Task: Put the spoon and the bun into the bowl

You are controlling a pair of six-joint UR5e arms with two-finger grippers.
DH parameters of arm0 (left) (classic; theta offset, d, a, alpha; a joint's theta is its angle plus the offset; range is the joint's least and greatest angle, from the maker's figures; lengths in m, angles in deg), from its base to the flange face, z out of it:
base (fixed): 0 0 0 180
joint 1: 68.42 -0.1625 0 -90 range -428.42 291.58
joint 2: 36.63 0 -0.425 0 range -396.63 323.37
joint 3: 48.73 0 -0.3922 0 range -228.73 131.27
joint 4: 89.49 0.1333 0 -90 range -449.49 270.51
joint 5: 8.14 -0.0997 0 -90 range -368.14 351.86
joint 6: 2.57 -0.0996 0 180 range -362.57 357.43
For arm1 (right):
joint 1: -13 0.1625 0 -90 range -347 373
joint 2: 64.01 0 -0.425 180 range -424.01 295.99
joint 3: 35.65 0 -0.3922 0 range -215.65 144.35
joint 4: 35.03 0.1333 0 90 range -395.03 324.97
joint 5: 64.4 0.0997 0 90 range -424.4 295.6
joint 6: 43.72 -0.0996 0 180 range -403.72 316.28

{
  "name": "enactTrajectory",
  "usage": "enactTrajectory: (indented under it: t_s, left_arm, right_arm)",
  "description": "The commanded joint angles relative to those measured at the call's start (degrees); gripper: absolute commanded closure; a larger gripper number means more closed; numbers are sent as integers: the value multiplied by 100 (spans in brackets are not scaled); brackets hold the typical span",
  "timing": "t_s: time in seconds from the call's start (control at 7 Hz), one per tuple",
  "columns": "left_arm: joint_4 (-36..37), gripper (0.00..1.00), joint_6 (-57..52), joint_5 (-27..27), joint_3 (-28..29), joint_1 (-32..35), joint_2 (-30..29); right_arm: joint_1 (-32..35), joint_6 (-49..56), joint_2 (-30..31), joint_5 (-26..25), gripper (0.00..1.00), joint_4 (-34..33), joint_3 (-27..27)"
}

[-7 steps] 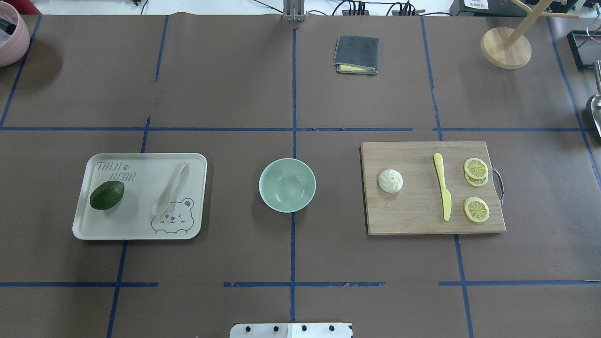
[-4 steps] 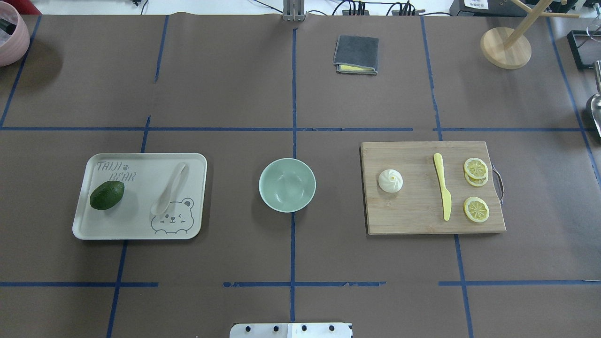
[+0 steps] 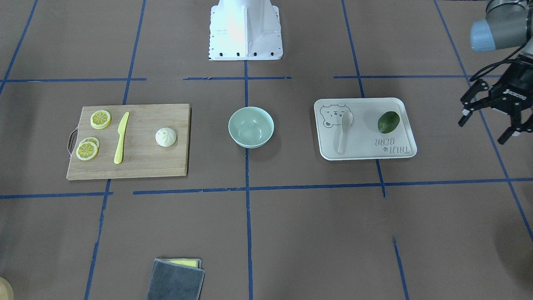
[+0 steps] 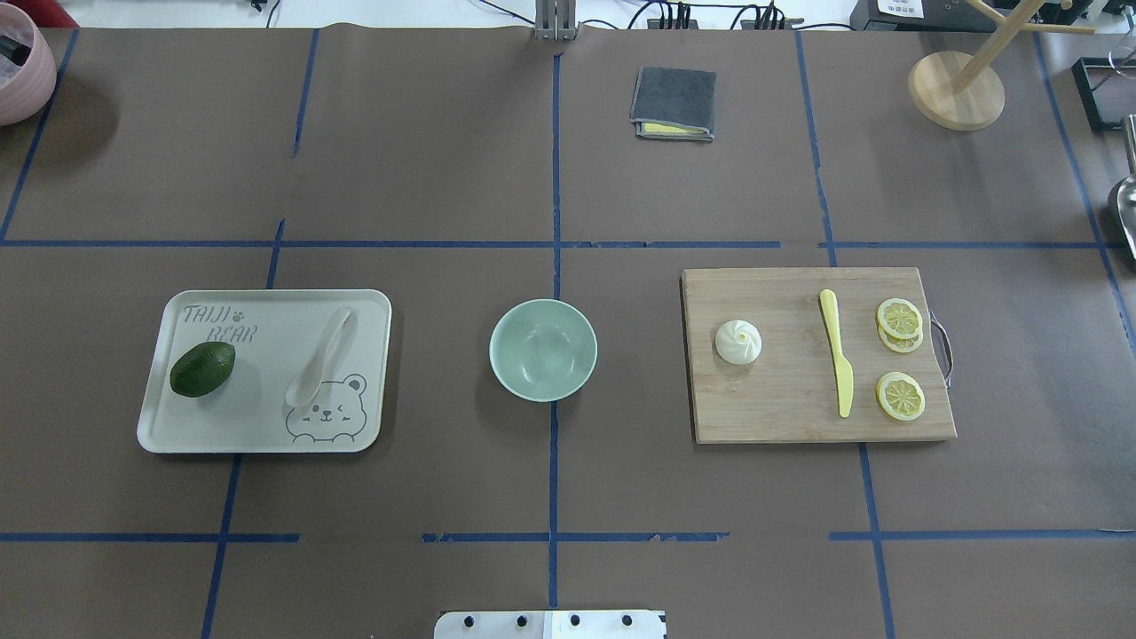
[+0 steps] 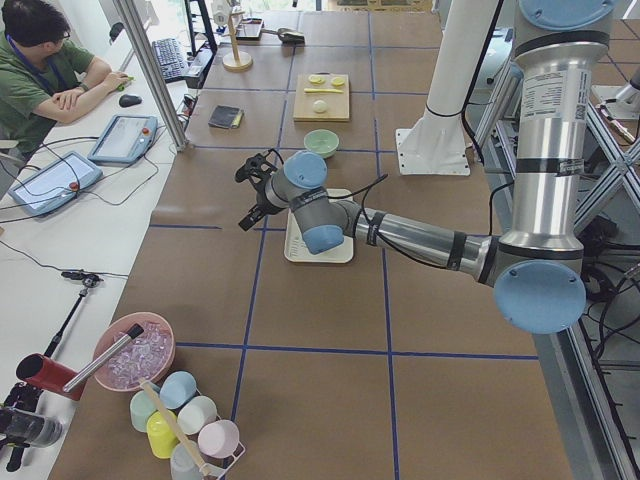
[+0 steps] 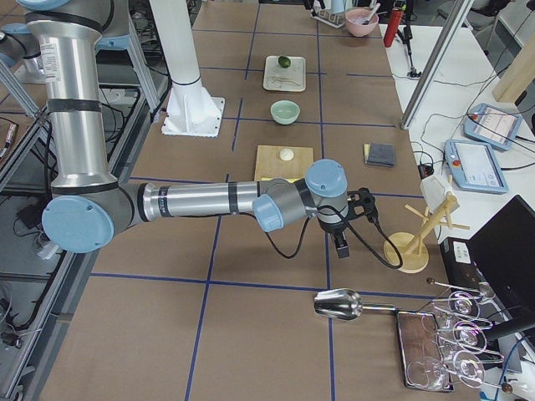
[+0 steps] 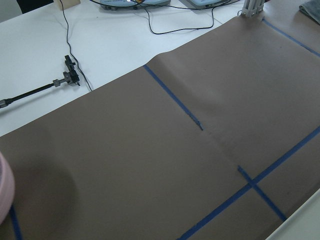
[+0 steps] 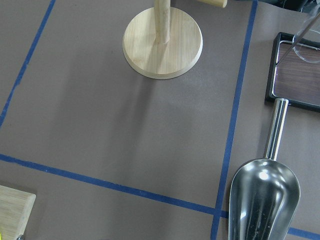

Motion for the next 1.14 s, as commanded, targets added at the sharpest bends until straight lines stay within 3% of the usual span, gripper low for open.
enactTrajectory:
  t_s: [0.0,0.14,0.29,0.57,1.0]
  left_arm:
    - [1223,0,990,-856,-173,-1333,-586]
    - [2374,0,1821,-1144,-321,-1808,-992]
    - [2507,0,2421,-1590,-262,-2378,-1040]
    - [2482,0,2453,-1648,-70,-2979,-1093]
    - [2482,4,2436,-1656,353,-3140,-1347]
  right_arm:
    - [-6,-135,-1,13,0,64,-37]
    - [-6,-136,-1,13,0,72,-37]
    - [-6,-136,-1,13,0,72,-37]
    - [-6,-136,8,13,0,72,-37]
    - [-6,-136,8,13,0,72,-37]
